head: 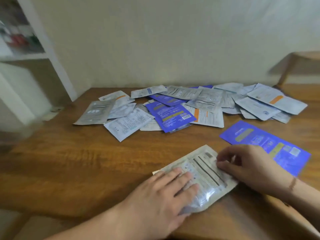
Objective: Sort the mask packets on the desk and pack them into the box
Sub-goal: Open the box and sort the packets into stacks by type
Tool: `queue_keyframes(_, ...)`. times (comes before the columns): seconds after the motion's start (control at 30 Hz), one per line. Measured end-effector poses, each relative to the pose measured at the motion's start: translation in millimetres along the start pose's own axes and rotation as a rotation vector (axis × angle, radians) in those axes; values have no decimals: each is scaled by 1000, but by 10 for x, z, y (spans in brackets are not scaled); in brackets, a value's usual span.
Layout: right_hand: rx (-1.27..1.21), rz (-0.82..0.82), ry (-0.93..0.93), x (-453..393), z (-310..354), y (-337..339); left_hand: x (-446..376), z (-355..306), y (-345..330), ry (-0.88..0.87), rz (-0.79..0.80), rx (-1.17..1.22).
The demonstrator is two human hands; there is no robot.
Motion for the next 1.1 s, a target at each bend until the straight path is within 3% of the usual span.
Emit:
queue_keyframes(0.1, 272, -104, 143, 290, 305, -127, 247, -6, 105, 23, 32, -2)
queue_keyframes(0.2, 357, -113, 468, 578, 596, -429, 469, -68, 167, 38, 9, -16)
queue_keyframes(0.3, 450, -63, 570, 706, 701, -737, 693, -57, 159, 57, -137, 49)
queue_keyframes(0.43, 500, -187, 759, 757, 729, -865, 988, 87, 212, 43, -433, 56)
queue_keyframes(0.53, 135, -224, 759, 788, 978, -634, 961, 170, 563, 46, -623, 224)
queue_keyframes(0.63, -550, -310, 406, 682, 1244, -299, 539, 352, 1041, 282, -801, 615)
queue_keyframes(0.7, -750, -302, 154, 500, 1206, -249, 142, 630, 1082, 485, -675, 895)
queue_keyframes(0.77, -617, -210, 12, 359, 1110, -268, -226, 888, 900, 571, -411, 1019)
queue_keyframes(0.87, -285, -143, -80, 261, 948, -363, -455, 1040, 422, 630, -161, 885)
queue_keyframes(0.97, 11, -167, -159, 234, 762, -386, -470, 1024, 116, 657, -68, 786)
queue_keyframes(1.03, 260, -175, -99, 249, 699, -388, -436, 988, 67, 631, -58, 700)
queue_keyframes(1.1, 365, -275, 35, 284, 627, -403, -349, 910, 102, 499, -9, 512)
Point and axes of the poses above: each hand's wrist, its own x-axis away from the middle knuckle, its own y-axis out of the back of the hand, z = x × y, the point moved 1 cm from there along -x, towards the middle knuckle, and after that the axes turned 1 degree about x, right-handed, at the moved point
